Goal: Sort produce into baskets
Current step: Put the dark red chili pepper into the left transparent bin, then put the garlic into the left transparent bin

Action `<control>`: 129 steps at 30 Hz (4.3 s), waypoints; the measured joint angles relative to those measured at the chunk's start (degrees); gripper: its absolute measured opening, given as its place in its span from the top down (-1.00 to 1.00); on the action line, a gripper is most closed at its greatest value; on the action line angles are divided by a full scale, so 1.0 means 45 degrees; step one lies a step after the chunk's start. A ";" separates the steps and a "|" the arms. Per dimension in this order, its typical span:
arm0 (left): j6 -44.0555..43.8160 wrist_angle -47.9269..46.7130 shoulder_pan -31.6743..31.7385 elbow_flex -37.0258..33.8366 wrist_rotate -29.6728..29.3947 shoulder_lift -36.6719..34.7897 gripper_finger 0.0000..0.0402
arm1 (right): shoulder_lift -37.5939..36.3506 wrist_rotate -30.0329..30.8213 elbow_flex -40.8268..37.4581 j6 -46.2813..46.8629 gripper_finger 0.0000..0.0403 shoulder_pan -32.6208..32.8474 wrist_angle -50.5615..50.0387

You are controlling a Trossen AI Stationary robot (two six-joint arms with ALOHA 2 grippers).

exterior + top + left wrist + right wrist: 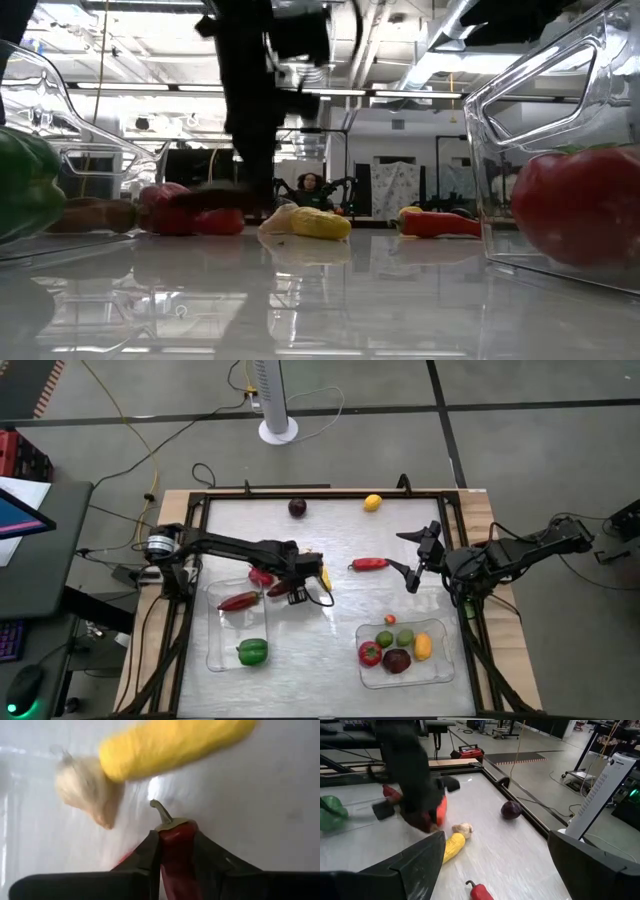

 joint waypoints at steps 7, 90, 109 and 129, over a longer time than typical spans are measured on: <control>0.0123 -0.1162 -0.0517 0.1695 0.0200 -0.2382 0.54 | 0.0000 0.0002 0.0000 0.0059 -0.88 0.0000 -0.0210; 0.1457 0.5175 0.2481 -0.3034 -0.0566 -0.1527 -0.27 | 0.0009 0.0010 0.0000 0.0219 -0.88 0.0005 -0.0117; 0.1880 0.6589 0.3019 -0.3039 -0.0037 -0.0211 -0.64 | 0.0010 0.0010 0.0000 0.0219 -0.88 0.0005 -0.0149; 0.2502 0.6232 0.3010 -0.3039 0.1100 -0.0236 -0.01 | 0.0010 0.0010 0.0000 0.0189 -0.88 -0.0010 -0.0175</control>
